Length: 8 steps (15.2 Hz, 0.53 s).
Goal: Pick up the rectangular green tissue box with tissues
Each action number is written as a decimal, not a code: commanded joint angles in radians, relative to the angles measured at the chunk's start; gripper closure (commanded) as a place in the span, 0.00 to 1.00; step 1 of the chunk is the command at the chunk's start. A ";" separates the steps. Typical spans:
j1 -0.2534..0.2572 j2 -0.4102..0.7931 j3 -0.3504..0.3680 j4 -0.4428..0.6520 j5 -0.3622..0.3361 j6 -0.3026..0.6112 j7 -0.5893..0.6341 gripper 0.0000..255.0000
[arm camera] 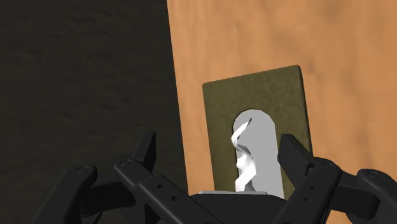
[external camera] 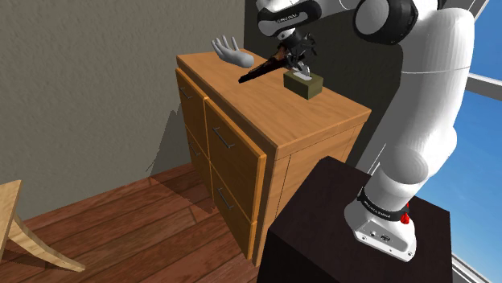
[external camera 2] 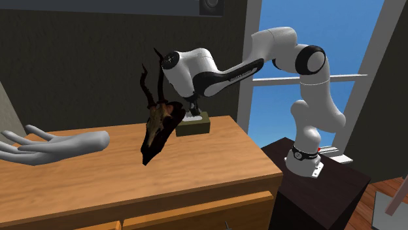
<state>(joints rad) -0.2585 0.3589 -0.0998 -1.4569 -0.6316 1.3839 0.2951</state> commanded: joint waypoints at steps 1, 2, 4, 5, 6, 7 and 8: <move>-0.002 0.008 -0.002 -0.009 -0.002 0.012 0.012 0.00; -0.003 0.010 -0.001 -0.020 -0.001 0.022 0.018 0.00; -0.004 0.013 -0.001 -0.040 0.001 0.041 0.032 0.00; -0.005 0.015 -0.001 -0.050 0.002 0.051 0.038 0.00; -0.006 0.016 0.000 -0.055 0.002 0.057 0.042 0.00; -0.006 0.016 0.000 -0.055 0.002 0.057 0.042 0.00; -0.006 0.016 0.000 -0.057 0.003 0.057 0.043 1.00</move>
<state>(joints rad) -0.2641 0.3755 -0.1002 -1.5088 -0.6293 1.4378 0.3352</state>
